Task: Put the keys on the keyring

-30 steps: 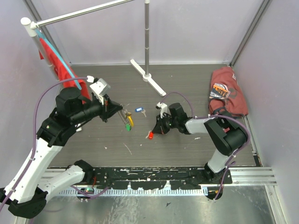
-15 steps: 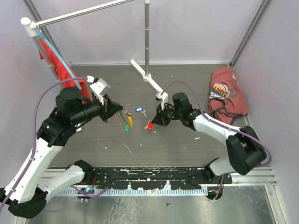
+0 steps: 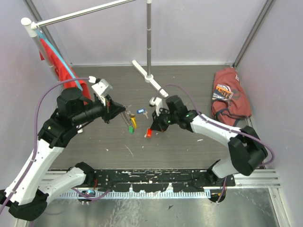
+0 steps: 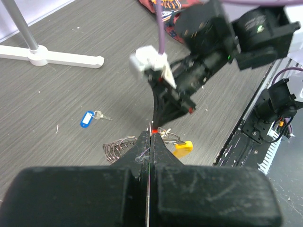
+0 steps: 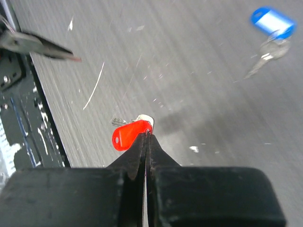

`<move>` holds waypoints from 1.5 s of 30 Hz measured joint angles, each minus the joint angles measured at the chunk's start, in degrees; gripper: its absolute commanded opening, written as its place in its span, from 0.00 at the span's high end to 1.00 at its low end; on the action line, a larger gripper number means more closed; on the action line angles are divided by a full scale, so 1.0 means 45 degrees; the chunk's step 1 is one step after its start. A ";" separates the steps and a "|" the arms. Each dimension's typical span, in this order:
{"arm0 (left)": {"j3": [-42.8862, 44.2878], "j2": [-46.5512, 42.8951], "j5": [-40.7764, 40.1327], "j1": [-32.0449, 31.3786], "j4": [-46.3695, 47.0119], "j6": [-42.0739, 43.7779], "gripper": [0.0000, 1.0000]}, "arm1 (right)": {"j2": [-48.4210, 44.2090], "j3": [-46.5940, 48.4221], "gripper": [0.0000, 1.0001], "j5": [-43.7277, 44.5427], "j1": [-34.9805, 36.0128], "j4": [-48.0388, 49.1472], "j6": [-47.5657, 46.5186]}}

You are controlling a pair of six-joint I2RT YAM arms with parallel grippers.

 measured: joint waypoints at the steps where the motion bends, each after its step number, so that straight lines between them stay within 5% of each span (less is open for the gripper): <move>1: 0.0000 -0.0005 0.0000 0.0000 0.0000 -0.0005 1.00 | 0.0243 -0.0155 0.99 -0.0005 0.0199 0.0087 0.0005; 13: 0.0000 -0.0393 -0.0029 0.0000 -0.0049 -0.0005 1.00 | 0.3764 -0.0641 0.99 -0.0223 0.0641 0.2157 0.0024; 18: 0.0000 -0.0442 -0.0073 0.0000 -0.0053 -0.0010 1.00 | 0.4279 -0.0607 0.76 -0.0160 0.0641 0.2671 -0.0029; 29: 0.0000 -0.0432 -0.0092 0.0000 -0.0058 -0.0015 1.00 | 0.3682 -0.1705 0.57 0.0398 0.0461 0.4303 0.1141; 45: 0.0000 -0.0384 -0.0087 0.0000 -0.0058 -0.0010 1.00 | 0.3133 -0.3701 0.65 0.0335 0.0262 0.7150 0.3196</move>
